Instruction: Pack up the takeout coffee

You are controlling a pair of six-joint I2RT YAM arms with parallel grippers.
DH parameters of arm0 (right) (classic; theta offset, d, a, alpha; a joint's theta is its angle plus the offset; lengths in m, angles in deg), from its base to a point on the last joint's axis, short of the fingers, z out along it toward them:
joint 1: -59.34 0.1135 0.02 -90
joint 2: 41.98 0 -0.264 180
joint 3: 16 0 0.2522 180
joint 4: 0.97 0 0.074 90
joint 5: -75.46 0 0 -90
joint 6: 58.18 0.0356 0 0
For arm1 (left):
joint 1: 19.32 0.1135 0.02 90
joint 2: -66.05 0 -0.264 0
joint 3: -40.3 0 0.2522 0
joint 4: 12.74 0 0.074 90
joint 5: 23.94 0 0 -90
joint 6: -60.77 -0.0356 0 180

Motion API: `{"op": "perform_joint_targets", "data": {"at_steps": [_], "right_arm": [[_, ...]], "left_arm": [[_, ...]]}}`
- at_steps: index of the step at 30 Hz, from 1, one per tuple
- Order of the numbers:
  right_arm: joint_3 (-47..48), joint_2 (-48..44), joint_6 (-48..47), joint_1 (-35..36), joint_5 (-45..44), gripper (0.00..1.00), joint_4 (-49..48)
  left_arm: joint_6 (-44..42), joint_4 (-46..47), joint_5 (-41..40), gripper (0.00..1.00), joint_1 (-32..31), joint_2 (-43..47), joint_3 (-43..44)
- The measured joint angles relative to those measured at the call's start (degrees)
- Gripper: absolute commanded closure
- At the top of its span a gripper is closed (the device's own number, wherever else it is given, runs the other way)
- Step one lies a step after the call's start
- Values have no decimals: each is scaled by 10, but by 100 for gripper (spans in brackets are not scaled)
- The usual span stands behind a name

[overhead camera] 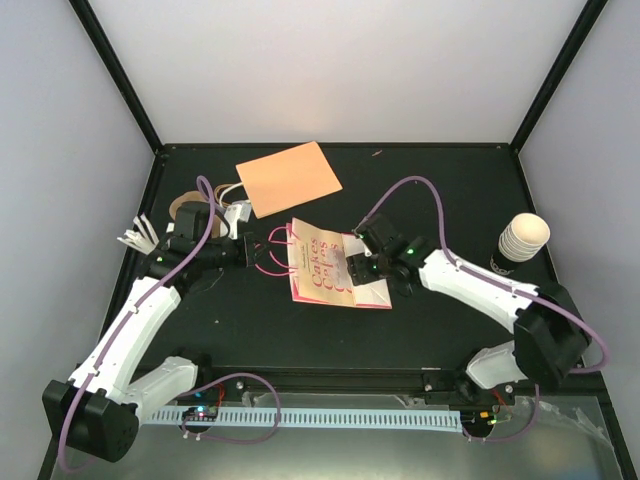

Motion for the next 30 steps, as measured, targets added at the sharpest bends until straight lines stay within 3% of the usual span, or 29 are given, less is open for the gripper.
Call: {"op": "perform_joint_targets", "data": {"at_steps": [10,30], "right_arm": [[42,101,18,47,-55,27,10],[27,111,31,58,-158,28,45]], "left_arm": [[0,1,6,98,0,3,0],[0,-28,-19,98,0,37,24]]}}
